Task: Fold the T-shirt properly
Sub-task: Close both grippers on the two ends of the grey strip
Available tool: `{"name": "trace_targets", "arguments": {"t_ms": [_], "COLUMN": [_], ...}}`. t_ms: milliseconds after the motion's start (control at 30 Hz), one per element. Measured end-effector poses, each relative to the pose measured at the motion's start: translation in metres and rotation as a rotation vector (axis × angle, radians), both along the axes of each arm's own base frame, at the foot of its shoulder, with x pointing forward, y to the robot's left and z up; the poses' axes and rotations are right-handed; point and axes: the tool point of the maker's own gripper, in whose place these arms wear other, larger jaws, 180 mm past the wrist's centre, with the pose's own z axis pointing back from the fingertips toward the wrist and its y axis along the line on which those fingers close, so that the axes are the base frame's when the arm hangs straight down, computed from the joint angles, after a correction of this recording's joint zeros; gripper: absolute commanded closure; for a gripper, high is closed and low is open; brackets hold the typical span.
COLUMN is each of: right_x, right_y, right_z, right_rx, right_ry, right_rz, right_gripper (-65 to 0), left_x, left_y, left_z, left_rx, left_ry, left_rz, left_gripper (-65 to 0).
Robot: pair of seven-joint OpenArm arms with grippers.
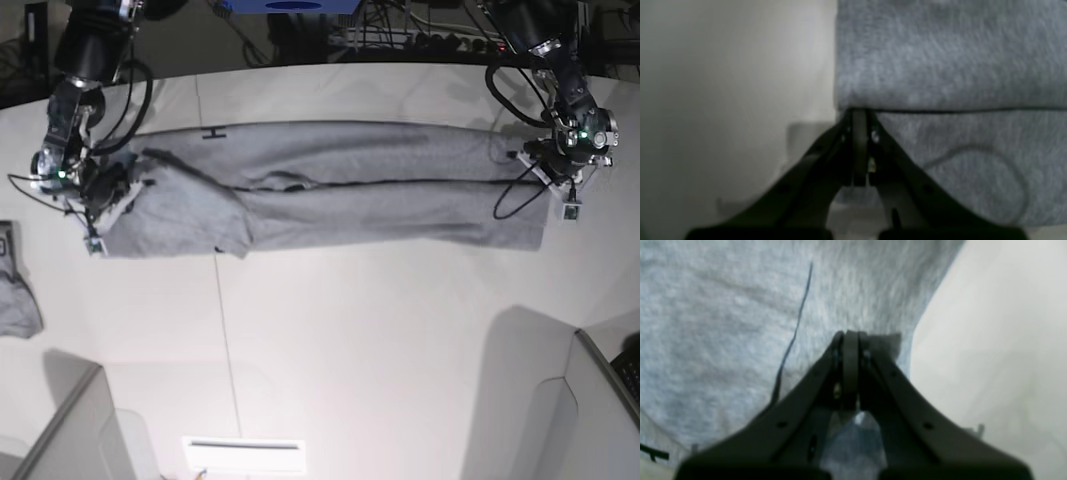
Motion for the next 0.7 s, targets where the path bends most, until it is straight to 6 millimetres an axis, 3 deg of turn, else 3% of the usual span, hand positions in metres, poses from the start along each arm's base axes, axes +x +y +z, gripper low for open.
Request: {"name": "trace_targets", "arguments": {"t_ms": [233,367,467,567,700], "right_x": [0.031,0.039,0.033,0.03,0.045], "right_y": [0.008,0.012,0.018,0.023,0.031], "right_z": [0.001,0.007,0.014,0.033,0.081], "right_rx": [0.044,0.049,0.027,0.004,0.018], "right_ry": [-0.027,-0.034,-0.041,-0.104,-0.269], "right_rz": [-0.076,-0.078,-0.07,-0.05,-0.028], "right_gripper": [0.0,0.0,0.0,0.0,0.0], "left_x": [0.043,0.056,0.052,0.049,0.062], "left_y": [0.012,0.013,0.013,0.015,0.015], "left_z": [0.002,0.009,0.016,0.035,0.084], "left_rx": [-0.053,-0.031,-0.028,0.017,0.006], "left_ry": [-0.043,-0.02,0.012,0.015,-0.144], "left_rz": [0.035,0.028,0.039,0.029,0.041], "left_gripper": [0.0,0.0,0.0,0.0,0.0]}}
